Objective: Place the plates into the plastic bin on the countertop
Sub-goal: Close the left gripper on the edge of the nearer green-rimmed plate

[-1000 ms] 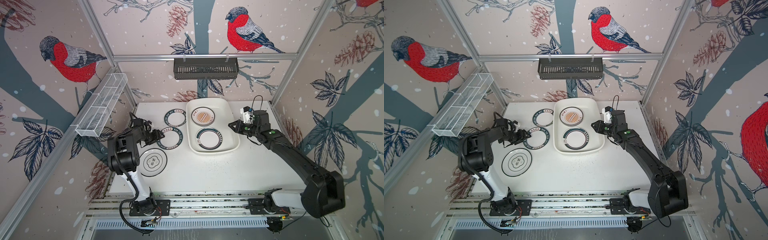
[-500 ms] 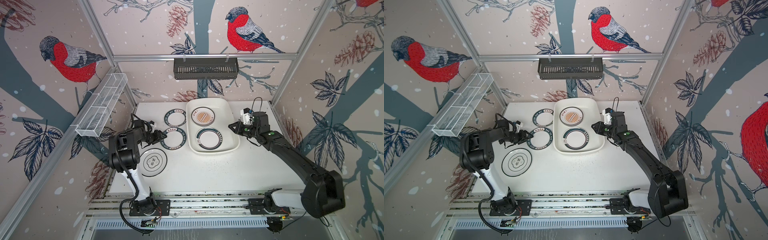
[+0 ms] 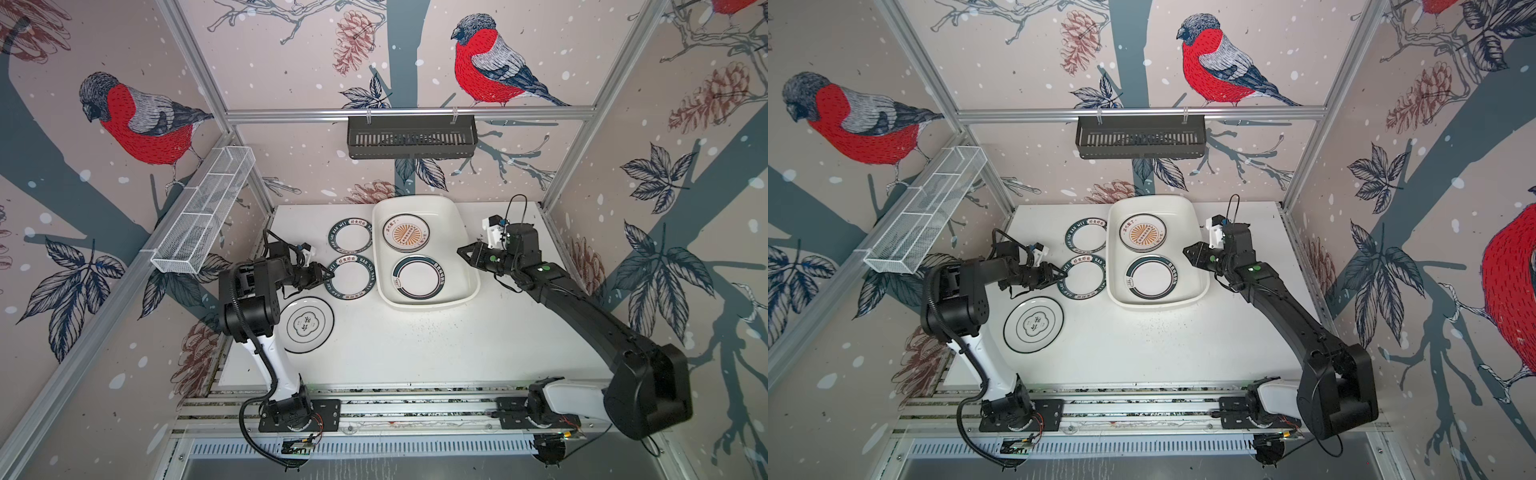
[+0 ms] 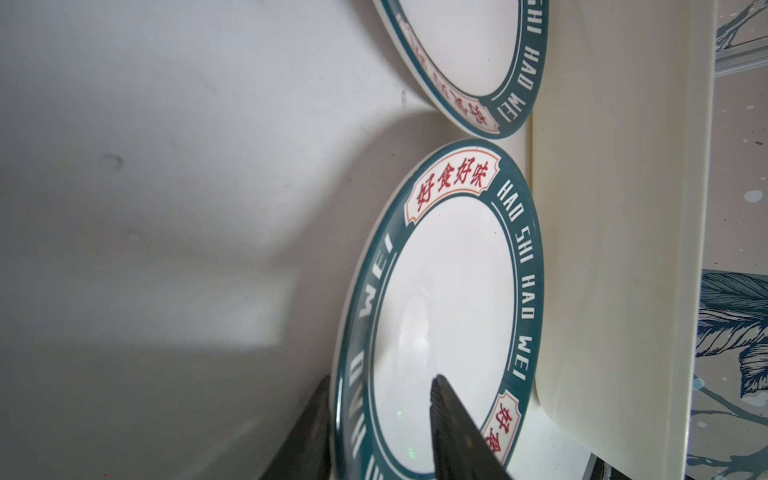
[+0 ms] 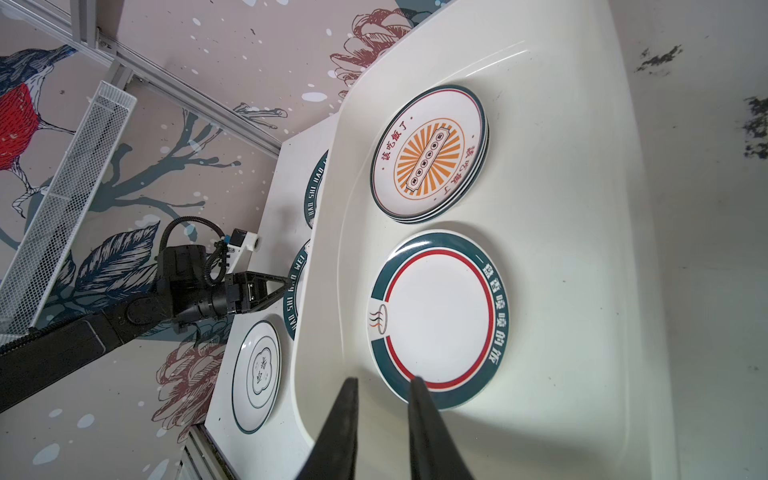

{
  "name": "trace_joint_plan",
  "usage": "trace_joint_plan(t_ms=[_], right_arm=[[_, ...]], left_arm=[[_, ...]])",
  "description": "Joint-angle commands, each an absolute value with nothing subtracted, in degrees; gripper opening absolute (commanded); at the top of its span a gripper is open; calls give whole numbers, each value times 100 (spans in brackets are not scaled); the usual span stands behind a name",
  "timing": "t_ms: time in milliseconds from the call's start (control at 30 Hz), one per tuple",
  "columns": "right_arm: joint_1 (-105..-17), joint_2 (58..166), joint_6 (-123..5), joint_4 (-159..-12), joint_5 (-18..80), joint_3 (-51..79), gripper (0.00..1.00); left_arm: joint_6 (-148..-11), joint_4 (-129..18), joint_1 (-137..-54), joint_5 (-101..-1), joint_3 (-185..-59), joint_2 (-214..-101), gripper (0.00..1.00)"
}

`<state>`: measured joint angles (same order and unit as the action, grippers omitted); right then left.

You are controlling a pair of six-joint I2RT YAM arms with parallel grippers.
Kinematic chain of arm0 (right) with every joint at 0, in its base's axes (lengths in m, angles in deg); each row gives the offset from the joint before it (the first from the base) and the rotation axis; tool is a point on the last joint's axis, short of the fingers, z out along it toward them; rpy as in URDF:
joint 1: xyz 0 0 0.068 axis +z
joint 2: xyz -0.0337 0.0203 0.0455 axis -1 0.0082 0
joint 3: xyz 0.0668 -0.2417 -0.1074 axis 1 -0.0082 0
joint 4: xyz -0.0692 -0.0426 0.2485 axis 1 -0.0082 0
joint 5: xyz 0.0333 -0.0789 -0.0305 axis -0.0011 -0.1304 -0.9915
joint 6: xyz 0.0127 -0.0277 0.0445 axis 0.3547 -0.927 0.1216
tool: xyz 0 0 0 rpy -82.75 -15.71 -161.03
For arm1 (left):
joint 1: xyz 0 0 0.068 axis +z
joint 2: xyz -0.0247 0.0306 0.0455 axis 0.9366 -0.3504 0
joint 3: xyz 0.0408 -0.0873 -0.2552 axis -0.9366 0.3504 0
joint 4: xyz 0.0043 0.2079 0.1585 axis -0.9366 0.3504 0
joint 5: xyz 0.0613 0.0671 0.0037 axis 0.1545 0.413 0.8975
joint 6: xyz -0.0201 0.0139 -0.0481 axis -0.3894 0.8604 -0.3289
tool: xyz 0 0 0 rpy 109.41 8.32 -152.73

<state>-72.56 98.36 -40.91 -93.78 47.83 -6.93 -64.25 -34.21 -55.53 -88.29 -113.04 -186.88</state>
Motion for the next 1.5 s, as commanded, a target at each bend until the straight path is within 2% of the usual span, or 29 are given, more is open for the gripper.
trace_joint_plan(t_ms=[0,67,267,400,633,733,900,1100,1233,1333,1467], right_arm=[[-7257,9818,-4074,-9214,4814,-656,24],[-7257,9818,-4074,-9191,4813,-656,24],[-7257,9844,-4073,-9167,4831,-682,24],[-7270,9845,-4074,-9150,4840,-689,24],[-7311,9830,-4051,-9124,4954,-715,24],[-7325,9796,-4046,-9117,4954,-734,24],[-7355,9781,-4051,-9105,4963,-785,24],[-7371,9760,-4042,-9089,4973,-814,23],[-7371,9757,-4034,-9065,4990,-823,23],[-7380,9747,-4032,-9067,4987,-814,23],[-7393,9747,-4047,-9088,4998,-814,23]], left_arm=[[-6306,-3308,-5554,-8851,-11338,-18744,40],[-6306,-3317,-5561,-8853,-11348,-18744,37],[-6210,-3202,-5560,-8818,-11377,-18744,37],[-6210,-3175,-5560,-8888,-11422,-18787,31],[-6205,-3147,-5560,-8971,-11448,-18858,27],[-6238,-3148,-5564,-9024,-11462,-18876,22],[-6254,-3150,-5558,-9080,-11472,-18843,21],[-6306,-3121,-5553,-9130,-11502,-18749,15],[-6324,-3113,-5552,-9173,-11514,-18748,4],[-6333,-3077,-5552,-9223,-11527,-18762,0],[-6359,-3068,-5551,-9248,-11572,-18676,0]])
